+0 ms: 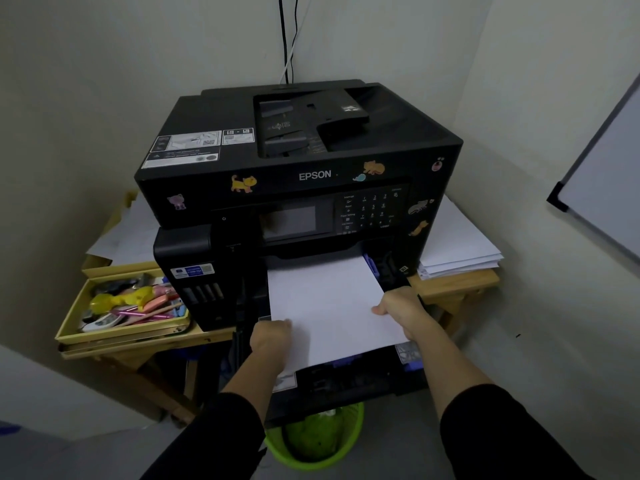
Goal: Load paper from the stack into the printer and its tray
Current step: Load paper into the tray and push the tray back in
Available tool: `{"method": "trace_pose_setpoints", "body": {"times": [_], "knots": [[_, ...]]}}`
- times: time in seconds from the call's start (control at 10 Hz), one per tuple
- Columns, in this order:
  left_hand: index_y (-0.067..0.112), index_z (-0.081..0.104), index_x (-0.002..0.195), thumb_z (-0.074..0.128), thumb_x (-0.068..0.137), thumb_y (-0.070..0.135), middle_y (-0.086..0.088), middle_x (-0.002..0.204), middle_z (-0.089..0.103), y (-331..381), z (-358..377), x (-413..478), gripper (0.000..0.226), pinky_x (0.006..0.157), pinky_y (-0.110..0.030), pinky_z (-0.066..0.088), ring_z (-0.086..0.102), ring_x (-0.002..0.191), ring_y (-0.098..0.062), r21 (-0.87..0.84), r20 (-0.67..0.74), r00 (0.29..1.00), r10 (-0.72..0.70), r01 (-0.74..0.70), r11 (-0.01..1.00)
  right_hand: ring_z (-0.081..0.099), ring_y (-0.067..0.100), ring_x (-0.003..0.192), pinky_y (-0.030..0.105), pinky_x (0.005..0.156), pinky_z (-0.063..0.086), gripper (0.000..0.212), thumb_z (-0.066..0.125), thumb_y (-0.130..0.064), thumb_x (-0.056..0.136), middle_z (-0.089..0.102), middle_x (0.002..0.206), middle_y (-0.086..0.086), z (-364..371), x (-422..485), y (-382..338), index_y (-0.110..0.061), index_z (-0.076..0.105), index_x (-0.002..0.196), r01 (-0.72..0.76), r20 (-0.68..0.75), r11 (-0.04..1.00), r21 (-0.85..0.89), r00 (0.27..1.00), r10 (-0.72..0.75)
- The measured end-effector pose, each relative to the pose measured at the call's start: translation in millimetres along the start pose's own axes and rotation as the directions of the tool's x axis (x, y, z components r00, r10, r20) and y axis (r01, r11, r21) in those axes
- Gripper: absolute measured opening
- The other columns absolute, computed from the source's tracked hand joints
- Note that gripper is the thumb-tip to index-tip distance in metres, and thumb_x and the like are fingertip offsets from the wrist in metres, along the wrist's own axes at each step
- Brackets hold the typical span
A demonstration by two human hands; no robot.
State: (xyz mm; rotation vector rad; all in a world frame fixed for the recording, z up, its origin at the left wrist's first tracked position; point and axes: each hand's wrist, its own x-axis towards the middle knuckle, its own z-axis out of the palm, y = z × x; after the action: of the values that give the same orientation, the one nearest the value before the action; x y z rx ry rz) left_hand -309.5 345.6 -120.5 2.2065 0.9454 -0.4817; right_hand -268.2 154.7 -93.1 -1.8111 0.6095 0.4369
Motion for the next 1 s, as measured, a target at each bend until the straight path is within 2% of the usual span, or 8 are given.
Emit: {"method": "trace_pose_setpoints", "body": {"times": [0.1, 0.2, 0.3, 0.4, 0.7, 0.8, 0.9, 1.0], "knots": [[0.008, 0.010, 0.151, 0.054, 0.093, 0.010, -0.007, 0.138, 0.049, -5, 2, -2, 0.072, 0.099, -0.027, 0.044, 0.050, 0.127, -0.023, 0.186, 0.048, 0.989, 0.136, -0.143, 0.972, 0.060, 0.037, 0.091, 0.040, 0.084, 0.050, 0.010, 0.061, 0.006, 0.085, 0.063, 0.098, 0.024, 2, 7, -1, 0.010, 0.059, 0.094, 0.006, -0.002, 0.998, -0.058, 1.000, -0.006], [0.008, 0.001, 0.152, 0.051, 0.093, 0.009, -0.007, 0.138, 0.050, -2, 2, -1, 0.077, 0.098, -0.026, 0.044, 0.051, 0.126, -0.023, 0.183, 0.029, 0.994, 0.105, -0.109, 0.977, 0.048, 0.021, 0.062, 0.030, 0.063, 0.041, 0.033, 0.057, 0.009, 0.086, 0.049, 0.073, 0.014, 4, 23, 9, -0.005, 0.043, 0.059, 0.025, 0.016, 0.999, -0.042, 1.000, -0.024], [0.003, 0.021, 0.149, 0.053, 0.094, 0.014, -0.014, 0.136, 0.054, 0, 7, 16, 0.065, 0.087, -0.026, 0.049, 0.053, 0.124, -0.028, -0.383, 0.038, 0.999, -0.004, 0.018, 0.924, 0.059, 0.032, 0.098, 0.039, 0.092, 0.047, 0.018, 0.058, 0.008, 0.087, 0.063, 0.110, 0.022, 7, 23, 11, 0.011, 0.063, 0.104, 0.068, 0.017, 0.997, -0.025, 0.998, -0.068], [-0.003, 0.052, 0.130, 0.055, 0.095, 0.024, -0.020, 0.129, 0.058, 4, 2, 26, 0.044, 0.083, -0.032, 0.047, 0.056, 0.118, -0.036, -0.655, 0.017, 0.996, -0.086, 0.076, 0.752, 0.062, 0.033, 0.102, 0.041, 0.095, 0.049, 0.027, 0.059, 0.005, 0.088, 0.065, 0.118, 0.023, 15, 31, 11, 0.007, 0.062, 0.114, 0.130, 0.021, 0.991, -0.029, 0.991, -0.129], [-0.003, 0.056, 0.126, 0.055, 0.095, 0.023, -0.021, 0.125, 0.060, 10, 1, 49, 0.040, 0.090, -0.036, 0.048, 0.058, 0.115, -0.036, -0.505, -0.051, 0.999, -0.017, -0.011, 0.863, 0.062, 0.038, 0.108, 0.042, 0.095, 0.051, 0.038, 0.062, 0.000, 0.088, 0.063, 0.121, 0.023, 30, 46, 3, 0.002, 0.057, 0.126, 0.186, -0.055, 0.980, -0.065, 0.980, -0.190], [0.007, 0.041, 0.141, 0.052, 0.094, 0.009, -0.013, 0.134, 0.053, 14, -6, 41, 0.048, 0.096, -0.029, 0.047, 0.054, 0.123, -0.027, -0.328, -0.018, 0.999, -0.037, 0.029, 0.944, 0.061, 0.037, 0.109, 0.036, 0.090, 0.051, 0.039, 0.062, -0.001, 0.089, 0.063, 0.122, 0.022, 31, 49, 5, 0.003, 0.055, 0.127, 0.196, -0.065, 0.978, -0.074, 0.977, -0.201], [0.010, 0.045, 0.138, 0.049, 0.094, 0.005, -0.008, 0.135, 0.051, 9, -8, 40, 0.044, 0.092, -0.024, 0.046, 0.052, 0.124, -0.022, -0.034, -0.070, 0.997, 0.045, -0.047, 0.998, 0.061, 0.034, 0.095, 0.029, 0.075, 0.046, 0.033, 0.053, 0.006, 0.088, 0.063, 0.116, 0.021, 30, 46, 6, 0.005, 0.059, 0.121, 0.191, -0.114, 0.974, -0.123, 0.972, -0.205], [-0.001, 0.057, 0.126, 0.046, 0.097, 0.010, -0.019, 0.128, 0.060, 3, -8, 47, 0.033, 0.093, -0.032, 0.047, 0.057, 0.120, -0.032, -0.272, -0.107, 0.994, 0.020, -0.048, 0.961, 0.056, 0.027, 0.076, 0.023, 0.055, 0.042, 0.029, 0.047, 0.010, 0.083, 0.067, 0.104, 0.024, 29, 46, 9, 0.007, 0.066, 0.105, 0.202, -0.160, 0.965, -0.167, 0.960, -0.229]]}}
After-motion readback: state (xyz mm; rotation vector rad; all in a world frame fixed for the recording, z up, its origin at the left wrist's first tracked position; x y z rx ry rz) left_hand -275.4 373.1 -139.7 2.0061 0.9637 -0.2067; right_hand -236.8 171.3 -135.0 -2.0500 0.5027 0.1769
